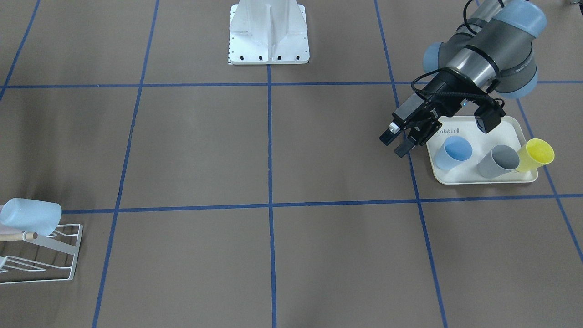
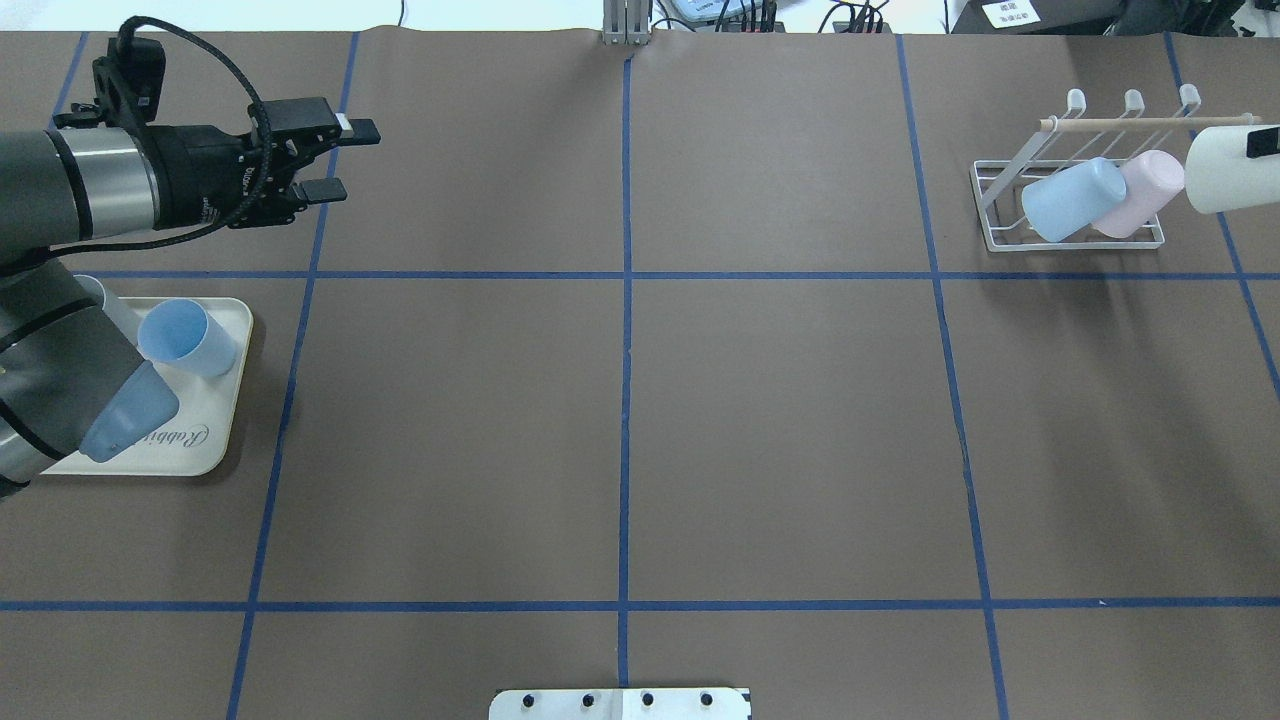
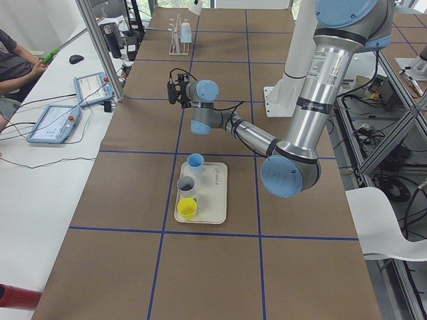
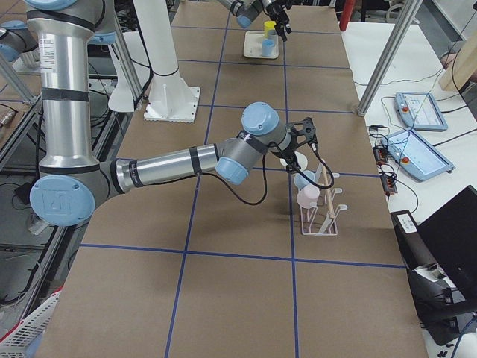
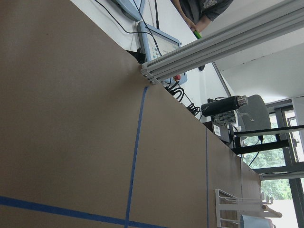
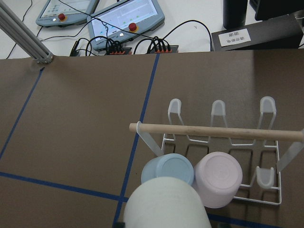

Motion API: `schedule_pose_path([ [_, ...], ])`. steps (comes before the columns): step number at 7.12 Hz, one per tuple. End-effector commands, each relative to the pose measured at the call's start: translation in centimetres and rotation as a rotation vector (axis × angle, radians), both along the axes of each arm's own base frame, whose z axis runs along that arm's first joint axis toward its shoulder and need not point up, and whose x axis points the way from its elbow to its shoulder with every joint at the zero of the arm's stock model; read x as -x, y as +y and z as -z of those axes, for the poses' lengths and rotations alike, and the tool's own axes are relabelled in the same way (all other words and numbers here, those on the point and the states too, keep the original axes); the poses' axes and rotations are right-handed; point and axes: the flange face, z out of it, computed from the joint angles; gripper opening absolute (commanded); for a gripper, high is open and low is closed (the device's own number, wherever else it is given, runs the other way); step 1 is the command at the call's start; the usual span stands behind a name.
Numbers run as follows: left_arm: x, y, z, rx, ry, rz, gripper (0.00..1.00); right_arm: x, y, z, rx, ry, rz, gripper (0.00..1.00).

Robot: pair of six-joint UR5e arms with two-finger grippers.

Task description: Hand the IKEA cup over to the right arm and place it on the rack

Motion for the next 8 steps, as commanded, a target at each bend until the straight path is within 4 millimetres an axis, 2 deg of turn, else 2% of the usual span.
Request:
schedule_pose_path([
  [1, 2.3, -0.8, -2.6, -0.075, -0.137, 0.047, 1.00, -0.9, 0.5, -1.6, 0.011, 0.022, -0.002, 0.29],
  [2, 3.6, -1.2, -4.3, -0.115, -0.237, 0.064, 1.00, -1.7, 0.6, -2.8, -0.001, 0.059, 0.012, 0.29],
  [3, 6.1, -1.9, -6.4, -0.140, -0.339, 0.095, 1.00, -2.5, 0.5, -3.4, 0.001, 0.096, 0.027, 0.29],
  [4, 7.9, -1.9, -7.6, -0.156, -0.454, 0.100, 1.00, -2.6, 0.1, -4.4, 0.000, 0.138, 0.058, 0.29],
  [5, 9.7, -1.6, -6.3, -0.147, -0.553, 0.096, 1.00, -4.1, 0.1, -4.7, 0.004, 0.156, 0.056, 0.29],
  [6, 10.4, -1.0, -6.0, -0.154, -0.668, 0.062, 1.00, -4.2, -0.1, -5.3, 0.046, 0.162, 0.061, 0.29],
  [7, 12.5, -0.6, -5.8, -0.152, -0.750, 0.055, 1.00, -4.1, -0.1, -5.5, 0.054, 0.165, 0.067, 0.29],
  [8, 13.9, -0.4, -5.7, -0.156, -0.829, 0.030, 1.00, -3.6, -0.3, -6.6, 0.061, 0.173, 0.086, 0.28],
])
